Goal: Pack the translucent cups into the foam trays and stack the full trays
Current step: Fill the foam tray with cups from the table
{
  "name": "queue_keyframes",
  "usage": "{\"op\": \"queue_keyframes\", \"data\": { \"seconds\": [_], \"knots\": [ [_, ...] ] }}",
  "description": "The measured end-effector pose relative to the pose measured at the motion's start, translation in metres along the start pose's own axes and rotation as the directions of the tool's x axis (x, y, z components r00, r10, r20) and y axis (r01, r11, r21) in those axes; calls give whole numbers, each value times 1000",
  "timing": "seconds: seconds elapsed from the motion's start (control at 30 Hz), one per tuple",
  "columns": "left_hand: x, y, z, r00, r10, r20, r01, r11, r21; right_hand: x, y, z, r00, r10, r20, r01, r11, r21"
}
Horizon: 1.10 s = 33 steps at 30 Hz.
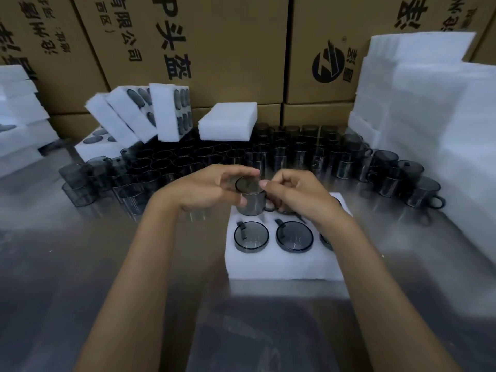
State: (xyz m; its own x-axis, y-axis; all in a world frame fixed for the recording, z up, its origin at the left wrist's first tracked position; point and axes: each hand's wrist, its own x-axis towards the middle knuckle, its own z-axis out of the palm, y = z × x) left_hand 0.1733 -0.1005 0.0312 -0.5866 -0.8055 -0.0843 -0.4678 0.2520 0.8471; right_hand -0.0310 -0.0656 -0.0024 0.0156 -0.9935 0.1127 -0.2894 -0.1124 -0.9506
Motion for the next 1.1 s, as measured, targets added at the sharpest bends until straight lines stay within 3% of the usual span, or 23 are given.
{"op": "queue_keyframes", "data": {
  "seconds": [0.47, 0.6, 0.7, 0.93, 1.1],
  "knots": [
    [15, -10, 13, 999, 26, 36, -25, 999, -29, -11, 5, 3, 996, 86, 22, -88, 977, 194],
    [16, -13, 15, 997, 14, 71, -13, 1000, -13, -7, 11, 3, 995, -67, -79, 55, 989, -141],
    [15, -20, 13, 998, 5, 67, 1, 995, -96, -8, 15, 2, 987, -154, -49, 138, 961, -241],
    [13, -43, 17, 1000, -7, 27, 13, 972, -234, -5, 26, -1, 982, -180, -59, 144, 913, -382],
    [13, -55, 28, 995, -95, -24, 80, 930, -358, -2, 33, 1, 989, -139, -51, 81, 796, -600]
  ]
}}
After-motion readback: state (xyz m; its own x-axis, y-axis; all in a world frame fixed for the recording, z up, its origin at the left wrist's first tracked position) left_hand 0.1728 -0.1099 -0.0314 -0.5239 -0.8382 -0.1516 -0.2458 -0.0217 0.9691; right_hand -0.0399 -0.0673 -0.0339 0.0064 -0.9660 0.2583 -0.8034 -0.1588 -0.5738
